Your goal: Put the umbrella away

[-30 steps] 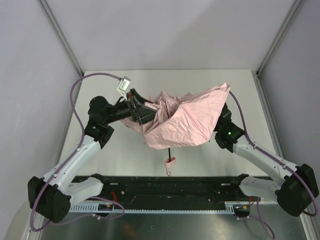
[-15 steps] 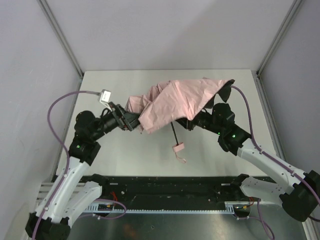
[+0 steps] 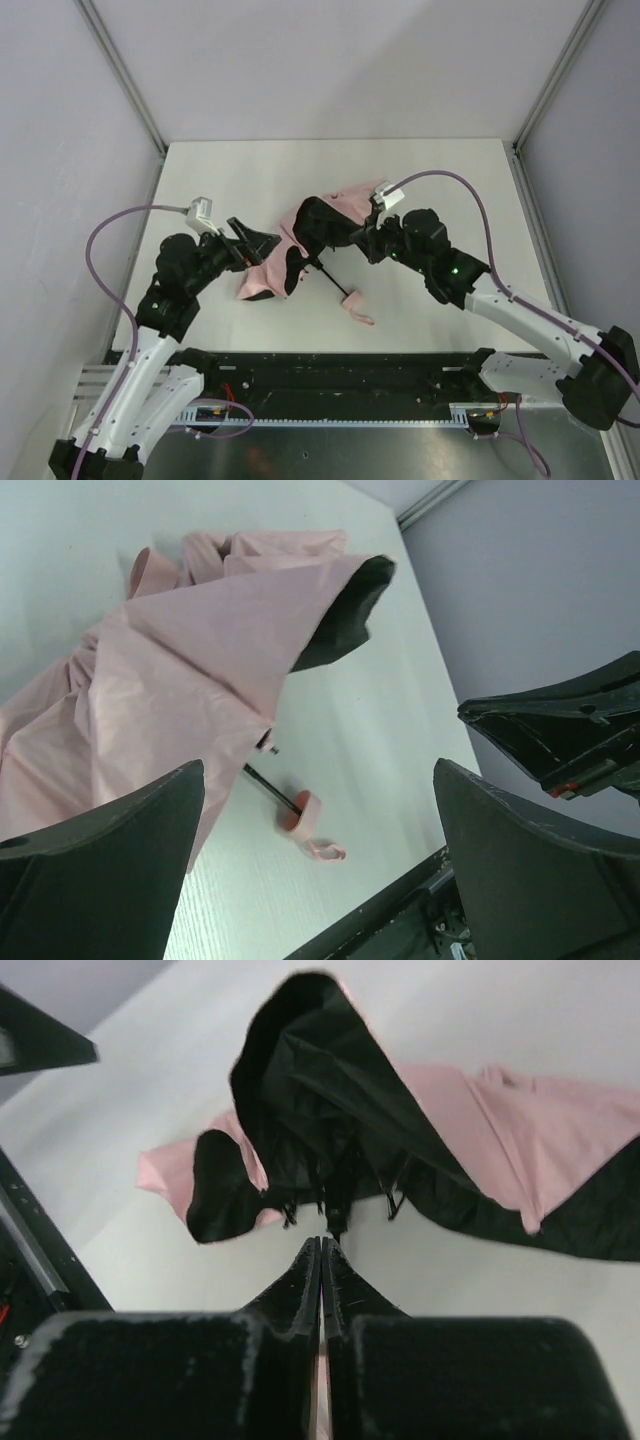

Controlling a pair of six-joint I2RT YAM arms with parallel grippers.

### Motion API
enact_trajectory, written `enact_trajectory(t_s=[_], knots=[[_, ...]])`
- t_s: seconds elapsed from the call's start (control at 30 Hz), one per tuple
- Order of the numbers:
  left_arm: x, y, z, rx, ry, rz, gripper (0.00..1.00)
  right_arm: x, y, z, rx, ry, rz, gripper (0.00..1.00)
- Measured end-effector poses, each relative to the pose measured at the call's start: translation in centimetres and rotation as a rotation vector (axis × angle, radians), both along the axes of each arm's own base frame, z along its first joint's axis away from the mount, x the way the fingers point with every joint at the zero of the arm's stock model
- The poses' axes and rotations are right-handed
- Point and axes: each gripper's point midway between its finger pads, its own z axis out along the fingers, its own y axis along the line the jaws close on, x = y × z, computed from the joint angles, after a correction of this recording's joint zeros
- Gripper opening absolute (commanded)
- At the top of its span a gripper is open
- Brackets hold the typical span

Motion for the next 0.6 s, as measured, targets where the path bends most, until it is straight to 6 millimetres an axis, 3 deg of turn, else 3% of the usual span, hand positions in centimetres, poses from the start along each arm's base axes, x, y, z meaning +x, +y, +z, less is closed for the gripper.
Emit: enact_trajectory(t_s=[0.13,0.27,0.37,0.5,0.6], knots=[[0.9,-0.1,-2.0,0.027,0.067,0.008,0.98,0.8,-0.2,-3.7,-0.049,0.128,-0.037,0.42],[1.7,0.0,-4.4,0.042,0.151,0.028,0.98,1.7,0.3,-8.3,-0.121,0.240,0.010,0.58],[1.5,0.4,-5.8,0.043,0.183,0.054,0.99,1.4,1.9,-12.7,-0.200,0.302,0.068,0.74],[0.8,1.2,-5.7,0.026,0.156,0.092,0.99,0.4,5.1,-17.8,-0.275,0.335,0.120,0.79],[-0.1,1.8,-5.1,-0.003,0.106,0.120,0.99,0.8,6.4,-20.4,-0.314,0.323,0.082,0.77]])
